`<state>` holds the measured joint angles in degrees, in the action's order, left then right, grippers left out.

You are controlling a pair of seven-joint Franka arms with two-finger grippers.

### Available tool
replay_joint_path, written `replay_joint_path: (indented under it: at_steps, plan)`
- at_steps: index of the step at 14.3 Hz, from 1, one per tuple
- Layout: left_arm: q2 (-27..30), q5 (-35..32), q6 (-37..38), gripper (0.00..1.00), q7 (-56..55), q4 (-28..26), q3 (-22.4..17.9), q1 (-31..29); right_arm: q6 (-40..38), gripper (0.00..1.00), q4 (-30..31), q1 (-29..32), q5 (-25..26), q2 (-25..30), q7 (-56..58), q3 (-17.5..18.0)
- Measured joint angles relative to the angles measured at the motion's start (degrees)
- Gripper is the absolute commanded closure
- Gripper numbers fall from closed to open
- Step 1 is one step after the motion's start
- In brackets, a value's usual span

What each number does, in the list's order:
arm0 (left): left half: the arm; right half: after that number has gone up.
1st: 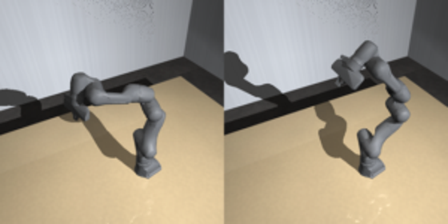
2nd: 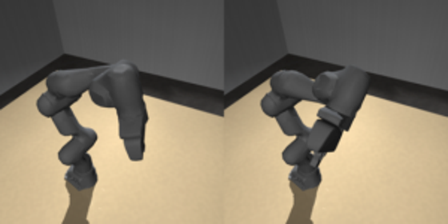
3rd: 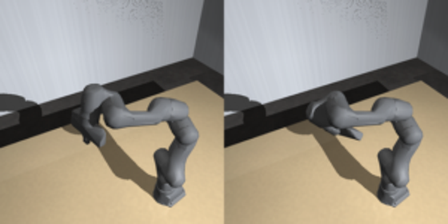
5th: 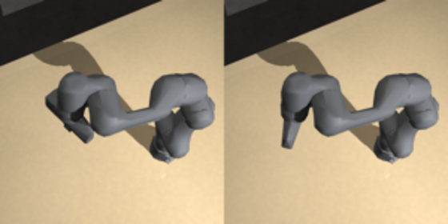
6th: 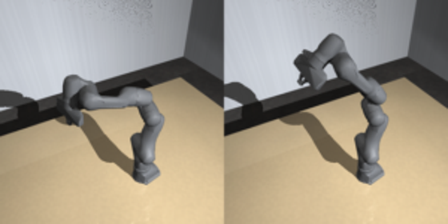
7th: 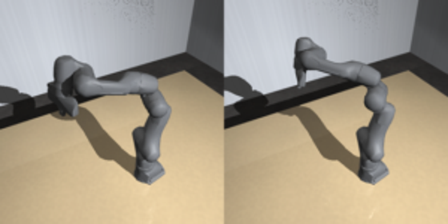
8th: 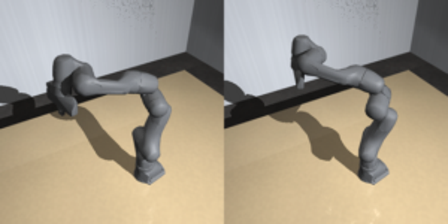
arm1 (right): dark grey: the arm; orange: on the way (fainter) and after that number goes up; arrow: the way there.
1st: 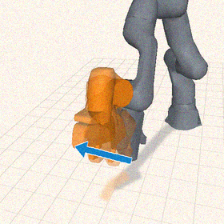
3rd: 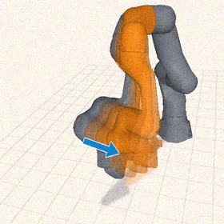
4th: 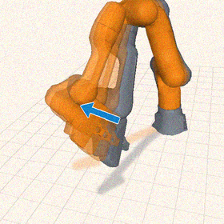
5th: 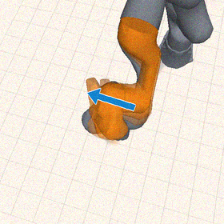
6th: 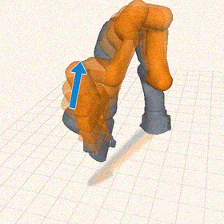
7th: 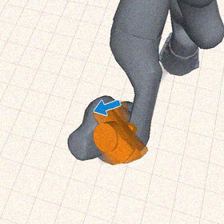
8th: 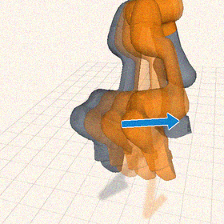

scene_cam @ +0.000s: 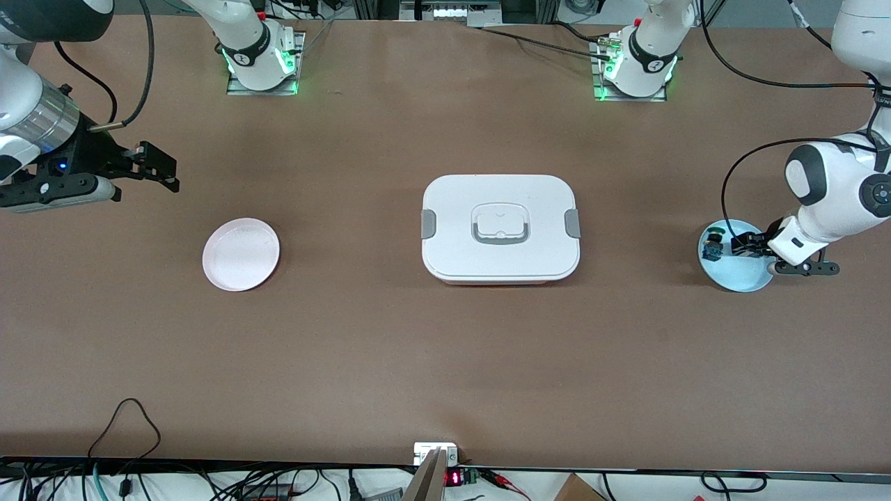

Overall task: Transfer orange switch to right arm and place
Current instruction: 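Close the left gripper on the orange switch's black body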

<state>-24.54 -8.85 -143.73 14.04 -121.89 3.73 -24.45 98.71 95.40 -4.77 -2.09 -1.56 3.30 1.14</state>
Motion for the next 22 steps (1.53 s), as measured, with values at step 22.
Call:
replay_joint_path:
  at_steps: [22]
  plan:
    - [-1.24, 0.00, -0.80, 0.00, -0.03, 1.07, 0.09, -1.24, 1.14, 0.00, -0.18, 0.00, 0.02, 0.01, 0.00, -0.02]
